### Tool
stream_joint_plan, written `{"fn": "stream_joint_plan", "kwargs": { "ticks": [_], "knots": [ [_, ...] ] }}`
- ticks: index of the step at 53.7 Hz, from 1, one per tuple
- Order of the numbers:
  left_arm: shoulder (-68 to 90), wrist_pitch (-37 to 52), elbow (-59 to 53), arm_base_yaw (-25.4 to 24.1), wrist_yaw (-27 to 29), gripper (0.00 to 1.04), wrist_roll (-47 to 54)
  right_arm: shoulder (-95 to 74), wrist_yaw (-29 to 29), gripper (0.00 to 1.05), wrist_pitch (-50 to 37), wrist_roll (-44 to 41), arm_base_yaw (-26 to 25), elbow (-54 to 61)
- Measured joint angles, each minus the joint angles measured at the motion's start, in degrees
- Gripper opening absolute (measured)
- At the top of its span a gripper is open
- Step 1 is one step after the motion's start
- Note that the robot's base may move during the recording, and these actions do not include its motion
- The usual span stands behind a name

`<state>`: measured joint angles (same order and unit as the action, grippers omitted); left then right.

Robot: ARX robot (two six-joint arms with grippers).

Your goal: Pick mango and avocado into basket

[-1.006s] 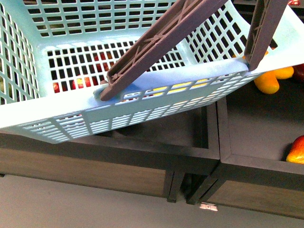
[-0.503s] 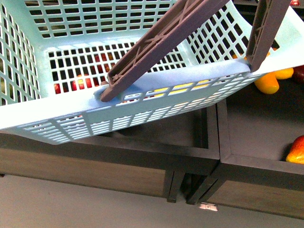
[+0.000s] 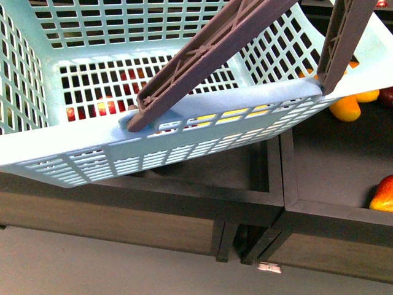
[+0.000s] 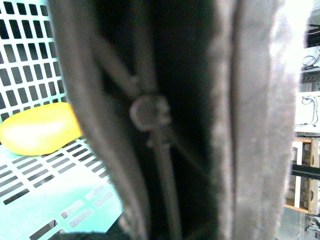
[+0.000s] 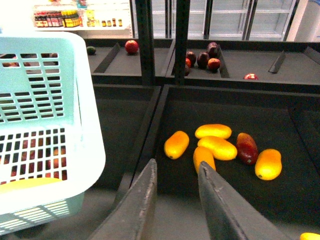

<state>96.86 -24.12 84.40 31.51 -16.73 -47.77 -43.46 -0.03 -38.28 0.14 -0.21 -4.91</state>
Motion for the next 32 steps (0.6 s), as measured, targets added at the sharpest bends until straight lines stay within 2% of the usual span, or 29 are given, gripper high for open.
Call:
{"fn": "stream_joint_plan", "kwargs": {
  "ticks": [14,21,32],
  "knots": [
    [0.0,0.0,0.0,0.0,0.2,0.14,0.1,0.0,0.0,0.73,0.0,0.0,0.0,0.0],
    [0.0,0.0,0.0,0.3,0.0,0.14,0.0,0.0,0.2,0.97,0.0,0.0,0.0,0.0],
    [0.0,0.0,0.0,0.8,-1.4,0.14,-0.4,0.2,0.2,0.96,0.0,0.0,0.0,0.0]
  ]
}}
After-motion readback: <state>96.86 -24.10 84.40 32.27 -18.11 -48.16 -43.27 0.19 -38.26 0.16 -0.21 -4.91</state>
